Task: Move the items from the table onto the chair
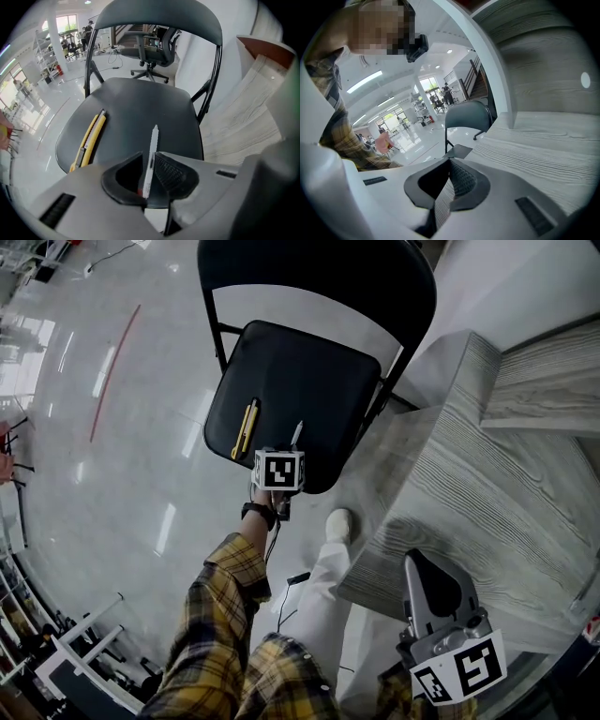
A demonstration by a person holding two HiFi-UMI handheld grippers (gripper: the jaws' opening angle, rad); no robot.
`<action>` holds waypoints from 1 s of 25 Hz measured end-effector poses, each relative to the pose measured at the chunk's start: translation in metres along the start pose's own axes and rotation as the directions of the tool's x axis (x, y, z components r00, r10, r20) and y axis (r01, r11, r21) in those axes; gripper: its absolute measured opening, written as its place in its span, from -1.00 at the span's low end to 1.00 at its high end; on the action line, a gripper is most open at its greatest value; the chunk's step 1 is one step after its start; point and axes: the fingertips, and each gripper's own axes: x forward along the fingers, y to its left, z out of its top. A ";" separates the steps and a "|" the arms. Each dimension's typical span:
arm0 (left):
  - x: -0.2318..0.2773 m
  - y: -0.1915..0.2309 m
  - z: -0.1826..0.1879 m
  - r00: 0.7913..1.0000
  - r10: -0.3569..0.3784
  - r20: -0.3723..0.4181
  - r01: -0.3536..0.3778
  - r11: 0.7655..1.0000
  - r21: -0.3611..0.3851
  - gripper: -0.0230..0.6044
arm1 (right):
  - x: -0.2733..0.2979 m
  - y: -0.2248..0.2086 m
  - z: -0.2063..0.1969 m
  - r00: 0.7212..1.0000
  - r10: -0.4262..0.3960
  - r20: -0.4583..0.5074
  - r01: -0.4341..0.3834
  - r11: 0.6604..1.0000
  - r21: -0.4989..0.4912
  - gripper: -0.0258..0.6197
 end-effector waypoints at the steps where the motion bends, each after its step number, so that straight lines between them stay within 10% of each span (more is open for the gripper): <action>1: -0.003 0.000 0.000 1.000 -0.002 0.002 0.002 1.000 -0.004 -0.69 | -0.001 0.001 0.000 1.000 0.000 0.002 0.000 1.000 -0.001 -0.87; 15: -0.136 -0.034 0.058 0.970 -0.114 0.213 0.116 0.993 0.002 -0.79 | -0.070 0.021 0.033 0.993 -0.069 0.092 0.072 0.997 -0.025 -0.87; 25: -0.369 -0.185 0.096 0.832 -0.365 0.418 0.274 0.925 0.262 -0.91 | -0.214 -0.001 0.066 0.953 -0.218 0.212 0.233 0.971 -0.052 -0.87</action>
